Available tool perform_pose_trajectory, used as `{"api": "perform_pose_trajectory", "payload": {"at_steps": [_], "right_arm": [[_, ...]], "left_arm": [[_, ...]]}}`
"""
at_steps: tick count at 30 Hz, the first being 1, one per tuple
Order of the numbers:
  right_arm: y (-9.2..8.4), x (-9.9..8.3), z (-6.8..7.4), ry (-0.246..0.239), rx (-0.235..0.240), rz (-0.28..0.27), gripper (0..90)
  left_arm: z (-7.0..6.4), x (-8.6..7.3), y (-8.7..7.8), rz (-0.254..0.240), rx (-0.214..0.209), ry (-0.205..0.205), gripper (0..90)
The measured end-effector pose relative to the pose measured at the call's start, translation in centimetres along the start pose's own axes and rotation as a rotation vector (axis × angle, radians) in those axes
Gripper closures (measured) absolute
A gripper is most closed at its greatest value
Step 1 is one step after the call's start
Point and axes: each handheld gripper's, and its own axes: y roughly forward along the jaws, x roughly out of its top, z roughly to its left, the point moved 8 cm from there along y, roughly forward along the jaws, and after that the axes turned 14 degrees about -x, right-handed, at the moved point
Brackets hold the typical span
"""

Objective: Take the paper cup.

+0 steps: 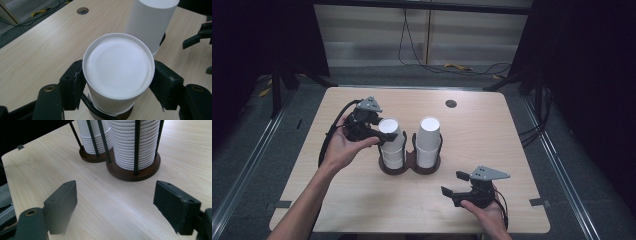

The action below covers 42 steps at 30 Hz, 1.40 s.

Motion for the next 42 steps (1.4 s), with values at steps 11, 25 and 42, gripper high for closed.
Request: {"api": "perform_pose_trajectory", "payload": {"at_steps": [11, 25, 42], "right_arm": [[0.0, 0.0, -0.1, 0.001, -0.007, 0.001, 18.8], [-0.1, 0.0, -0.1, 0.001, -0.004, -0.002, 18.7], [-0.1, 0.2, 0.0, 0.010, 0.008, -0.009, 18.1]], "left_arm": [[-0.3, 0.5, -1.2, -0.038, 0.013, 0.011, 33.7], [-1.1, 1.1, -2.4, -0.117, -0.002, 0.029, 33.5], [-2.7, 0.7, -3.8, -0.177, -0.021, 0.061, 33.4]]}}
